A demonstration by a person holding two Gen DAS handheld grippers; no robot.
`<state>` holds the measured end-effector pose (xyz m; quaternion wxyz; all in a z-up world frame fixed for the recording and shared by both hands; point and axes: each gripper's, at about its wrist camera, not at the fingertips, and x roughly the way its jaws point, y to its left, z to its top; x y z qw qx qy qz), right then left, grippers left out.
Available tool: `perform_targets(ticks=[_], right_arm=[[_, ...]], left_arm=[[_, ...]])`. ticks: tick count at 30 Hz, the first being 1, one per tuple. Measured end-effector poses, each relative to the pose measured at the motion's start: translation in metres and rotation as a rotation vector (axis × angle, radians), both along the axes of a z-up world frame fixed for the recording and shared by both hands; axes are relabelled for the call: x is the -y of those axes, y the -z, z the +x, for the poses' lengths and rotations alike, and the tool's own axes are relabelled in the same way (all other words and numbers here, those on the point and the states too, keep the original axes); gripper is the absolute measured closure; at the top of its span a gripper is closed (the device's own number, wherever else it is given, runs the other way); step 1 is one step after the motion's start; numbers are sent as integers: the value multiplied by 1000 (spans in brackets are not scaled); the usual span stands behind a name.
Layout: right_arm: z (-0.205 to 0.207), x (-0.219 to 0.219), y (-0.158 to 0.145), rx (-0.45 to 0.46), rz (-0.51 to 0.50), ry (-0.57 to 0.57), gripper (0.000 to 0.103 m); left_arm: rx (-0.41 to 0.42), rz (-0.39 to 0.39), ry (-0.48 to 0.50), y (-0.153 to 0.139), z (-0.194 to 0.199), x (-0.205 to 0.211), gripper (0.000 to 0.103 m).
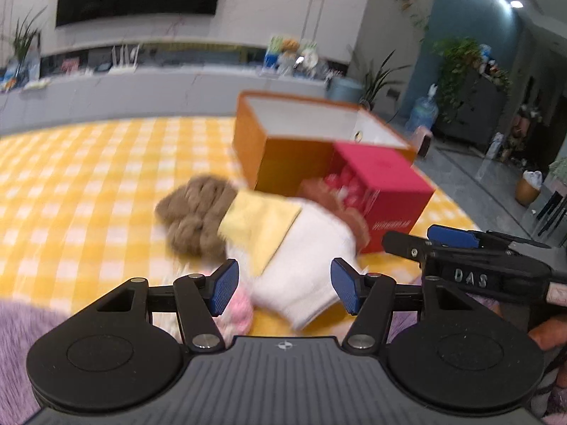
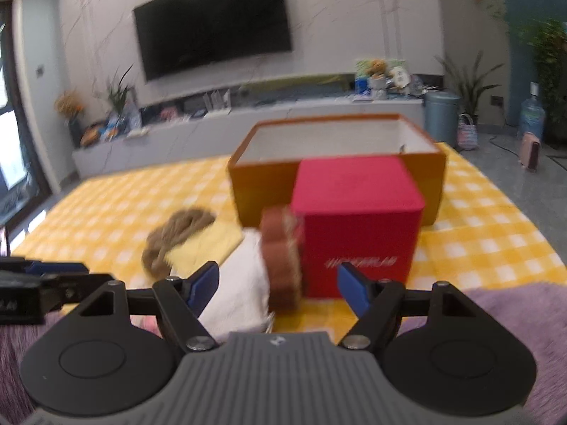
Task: Organize soft objects
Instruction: 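Move both tools back toward the remaining soft items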
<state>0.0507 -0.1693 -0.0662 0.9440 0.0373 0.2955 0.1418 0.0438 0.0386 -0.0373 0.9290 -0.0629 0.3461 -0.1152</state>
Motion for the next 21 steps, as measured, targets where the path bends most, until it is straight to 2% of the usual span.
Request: perform_targets(ticks=[5, 9, 11, 13, 17, 19, 21], right_arm=[[-1, -15, 14, -30, -59, -55, 30], [4, -22, 18, -40, -81, -51, 30], [7, -27, 19, -39, -95, -68, 30], [8, -34, 22, -48, -103, -103, 30], [12, -43, 30, -60, -127, -138, 30], [13, -45, 32, -55, -135, -141, 30], [15, -47, 33, -51, -135, -141, 30]], left_arm=[[-12, 45, -7, 11, 0, -5, 36], [-12, 30, -9, 25, -4, -11, 37], [-24, 63, -8, 28, -2, -12, 38], [-70, 116, -22, 33, 4, -11, 39], [-162, 156, -1, 40, 17, -13, 33], [-200, 149, -84, 45, 22, -20, 31], [-235, 111, -181, 50, 28, -32, 26]])
